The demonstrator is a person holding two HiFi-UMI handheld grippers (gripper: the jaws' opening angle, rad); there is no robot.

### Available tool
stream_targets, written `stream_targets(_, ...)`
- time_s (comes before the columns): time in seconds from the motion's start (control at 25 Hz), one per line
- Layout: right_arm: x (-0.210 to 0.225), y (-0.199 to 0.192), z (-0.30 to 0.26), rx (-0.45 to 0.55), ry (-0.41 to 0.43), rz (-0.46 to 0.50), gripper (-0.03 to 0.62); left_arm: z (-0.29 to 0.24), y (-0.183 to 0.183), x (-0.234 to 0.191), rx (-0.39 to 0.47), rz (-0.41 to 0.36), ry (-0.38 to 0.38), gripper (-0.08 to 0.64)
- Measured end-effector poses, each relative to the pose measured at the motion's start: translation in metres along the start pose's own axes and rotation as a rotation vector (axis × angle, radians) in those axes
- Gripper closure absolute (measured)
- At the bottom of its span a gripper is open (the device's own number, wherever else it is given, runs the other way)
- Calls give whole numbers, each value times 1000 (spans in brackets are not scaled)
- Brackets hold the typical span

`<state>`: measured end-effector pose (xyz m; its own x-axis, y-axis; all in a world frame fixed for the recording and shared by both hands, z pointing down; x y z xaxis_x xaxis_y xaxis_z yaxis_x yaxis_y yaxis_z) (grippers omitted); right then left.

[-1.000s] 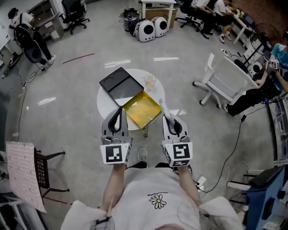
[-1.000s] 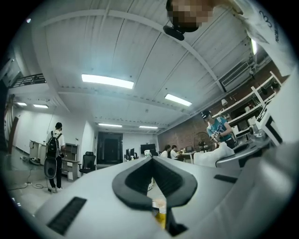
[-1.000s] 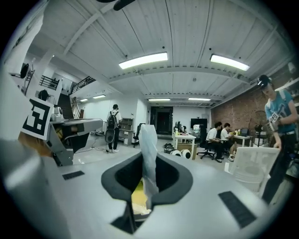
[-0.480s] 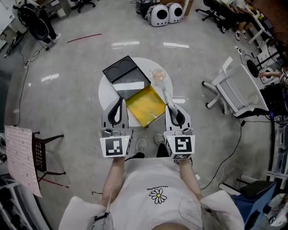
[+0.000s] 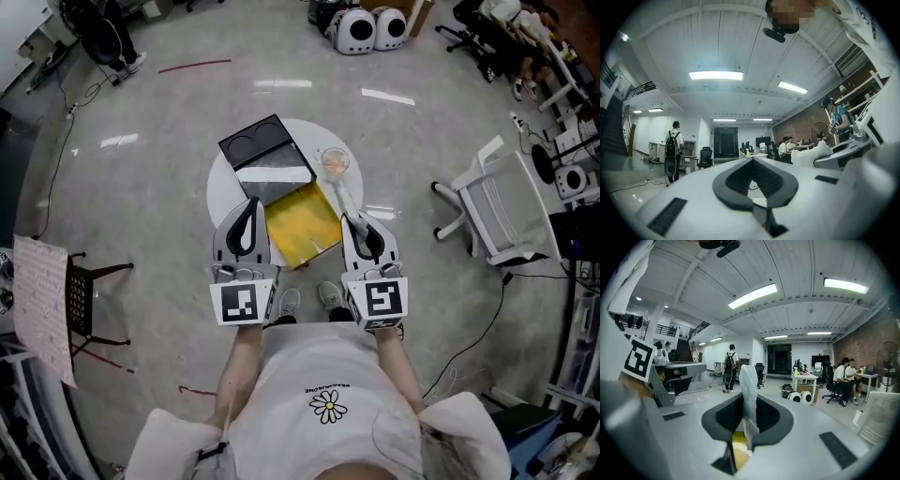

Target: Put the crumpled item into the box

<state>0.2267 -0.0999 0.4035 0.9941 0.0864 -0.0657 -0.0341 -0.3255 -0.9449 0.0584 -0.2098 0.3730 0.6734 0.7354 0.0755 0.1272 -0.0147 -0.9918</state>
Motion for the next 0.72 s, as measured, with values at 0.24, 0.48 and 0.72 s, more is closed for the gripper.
stream_targets(0.24, 2, -6, -2, -23, 50, 15, 541, 3, 0, 4, 1, 10, 34, 560)
stream_targets(0.48, -6, -10, -24, -119, 153, 216, 541, 9, -1, 4, -9, 16, 72, 560)
stream_targets(0.72, -30, -35, -66, -293, 250, 670, 541, 22, -10, -6, -42, 41, 126, 560)
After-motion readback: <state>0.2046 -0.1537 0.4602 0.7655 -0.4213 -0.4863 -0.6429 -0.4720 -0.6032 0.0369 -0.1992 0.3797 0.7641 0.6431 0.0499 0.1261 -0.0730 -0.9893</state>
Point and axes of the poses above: the fingertips, and each gripper's own axes: z backward along the fingers, x to its right, y out of its top, the point moved 6 cm from there along z, backward along the fingers, and after that the axes turned 10 degrees about -x, right-handed, at the moved point
